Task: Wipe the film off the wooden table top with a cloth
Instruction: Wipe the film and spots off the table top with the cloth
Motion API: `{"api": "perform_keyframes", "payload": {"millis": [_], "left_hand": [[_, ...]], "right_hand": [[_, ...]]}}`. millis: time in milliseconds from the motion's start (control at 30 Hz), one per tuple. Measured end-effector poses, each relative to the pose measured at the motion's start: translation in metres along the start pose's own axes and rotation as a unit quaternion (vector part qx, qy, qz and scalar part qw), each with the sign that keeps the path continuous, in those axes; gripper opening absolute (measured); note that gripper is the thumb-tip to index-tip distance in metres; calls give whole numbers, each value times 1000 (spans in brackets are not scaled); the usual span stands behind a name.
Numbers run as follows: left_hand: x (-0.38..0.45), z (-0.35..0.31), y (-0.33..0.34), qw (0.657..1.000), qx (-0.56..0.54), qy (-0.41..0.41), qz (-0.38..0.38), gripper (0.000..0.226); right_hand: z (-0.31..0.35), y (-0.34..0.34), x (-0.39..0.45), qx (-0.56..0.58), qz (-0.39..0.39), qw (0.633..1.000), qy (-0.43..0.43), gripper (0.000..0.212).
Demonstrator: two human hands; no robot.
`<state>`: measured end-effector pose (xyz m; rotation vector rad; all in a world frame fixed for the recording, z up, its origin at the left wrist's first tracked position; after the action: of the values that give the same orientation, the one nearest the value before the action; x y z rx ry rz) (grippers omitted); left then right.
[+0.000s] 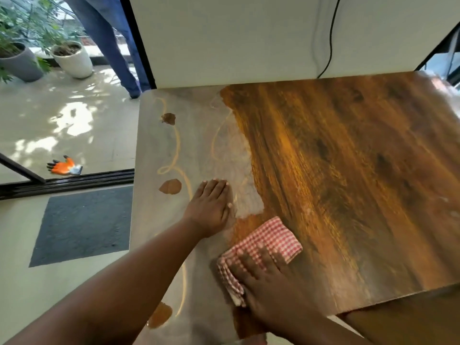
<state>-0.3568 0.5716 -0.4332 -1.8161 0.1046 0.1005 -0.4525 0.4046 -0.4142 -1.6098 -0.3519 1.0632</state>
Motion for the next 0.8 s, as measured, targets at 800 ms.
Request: {"api": "perform_keyframes", "payload": {"millis": [800], "left_hand": [[71,38,-11,995,-46,-92,-5,64]], "right_hand": [[-95,-25,89,73,-18,980,184,56]]}}
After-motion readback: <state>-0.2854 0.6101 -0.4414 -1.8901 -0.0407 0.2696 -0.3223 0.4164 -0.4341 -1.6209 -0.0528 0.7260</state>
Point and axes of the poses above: each hand's wrist, its own x-axis towards the middle knuckle, its own y-axis out of the palm, z = x × y, the point moved 8 cm from there along x, towards the middle knuckle, and after that the axes turned 6 degrees about -x, right-handed, at the moved point
